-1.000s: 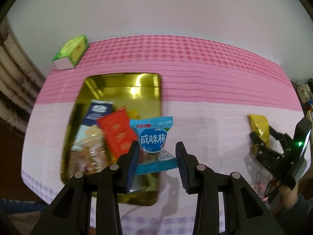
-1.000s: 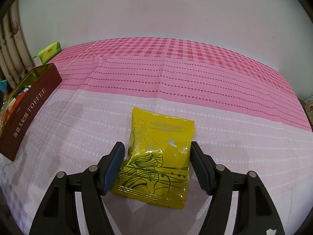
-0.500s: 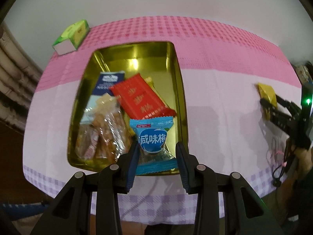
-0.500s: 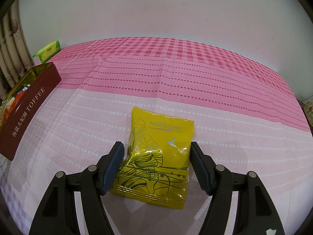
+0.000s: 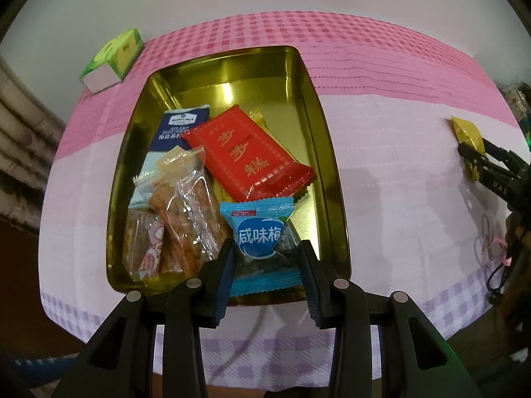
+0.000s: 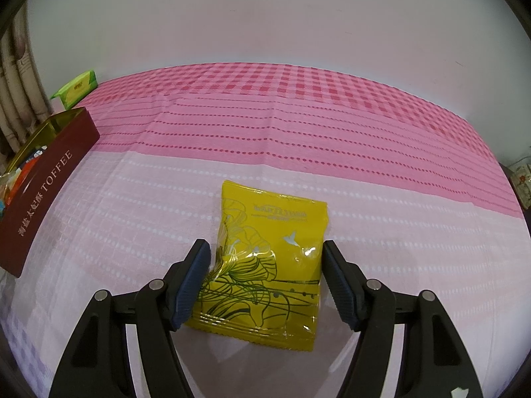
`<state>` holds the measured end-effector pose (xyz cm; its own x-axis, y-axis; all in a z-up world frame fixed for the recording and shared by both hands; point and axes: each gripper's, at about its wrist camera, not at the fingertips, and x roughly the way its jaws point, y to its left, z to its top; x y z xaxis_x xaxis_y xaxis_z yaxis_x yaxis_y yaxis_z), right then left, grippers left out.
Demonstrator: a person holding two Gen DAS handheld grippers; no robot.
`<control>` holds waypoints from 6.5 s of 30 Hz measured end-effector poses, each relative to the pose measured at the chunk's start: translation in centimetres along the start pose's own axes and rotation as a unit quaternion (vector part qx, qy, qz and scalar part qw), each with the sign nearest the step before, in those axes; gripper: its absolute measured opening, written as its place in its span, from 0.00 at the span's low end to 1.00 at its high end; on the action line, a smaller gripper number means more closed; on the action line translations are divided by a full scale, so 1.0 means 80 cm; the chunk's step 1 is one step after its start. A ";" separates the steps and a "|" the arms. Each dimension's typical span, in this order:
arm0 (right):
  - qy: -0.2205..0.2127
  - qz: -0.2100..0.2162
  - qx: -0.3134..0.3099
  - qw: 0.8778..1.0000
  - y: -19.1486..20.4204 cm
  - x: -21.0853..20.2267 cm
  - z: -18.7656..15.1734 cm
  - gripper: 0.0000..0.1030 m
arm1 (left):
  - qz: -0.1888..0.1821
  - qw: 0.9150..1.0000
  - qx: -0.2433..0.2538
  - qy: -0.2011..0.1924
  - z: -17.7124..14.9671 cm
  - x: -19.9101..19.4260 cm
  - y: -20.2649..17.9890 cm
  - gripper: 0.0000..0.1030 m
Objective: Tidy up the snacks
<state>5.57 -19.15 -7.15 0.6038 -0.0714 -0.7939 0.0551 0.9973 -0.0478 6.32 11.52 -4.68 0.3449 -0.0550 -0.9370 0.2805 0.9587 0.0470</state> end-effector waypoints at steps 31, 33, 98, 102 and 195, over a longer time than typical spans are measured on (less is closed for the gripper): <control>0.054 -0.046 0.041 0.997 0.017 -0.009 0.005 0.54 | 0.017 0.998 0.008 -0.062 -0.010 -0.018 -0.013 0.72; 0.054 -0.047 0.045 0.996 0.019 -0.012 0.006 0.54 | 0.019 0.997 0.014 -0.073 -0.011 -0.024 -0.015 0.72; 0.089 0.084 -0.068 0.990 0.366 -0.015 0.079 0.54 | 0.117 0.967 -0.214 -0.070 -0.050 -0.053 0.172 0.80; 0.084 0.076 -0.080 0.990 0.370 -0.015 0.077 0.55 | 0.117 0.967 -0.213 -0.071 -0.050 -0.052 0.170 0.80; 0.084 0.070 -0.114 0.987 0.330 -0.076 0.000 0.99 | 0.118 0.980 -0.143 -0.067 -0.040 -0.047 0.123 0.80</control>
<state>3.37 7.61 -3.61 0.4520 0.0518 -0.8905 -0.2113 0.9761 -0.0504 4.93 22.02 -1.82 0.4892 0.1610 -0.8572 -0.0772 0.9869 0.1413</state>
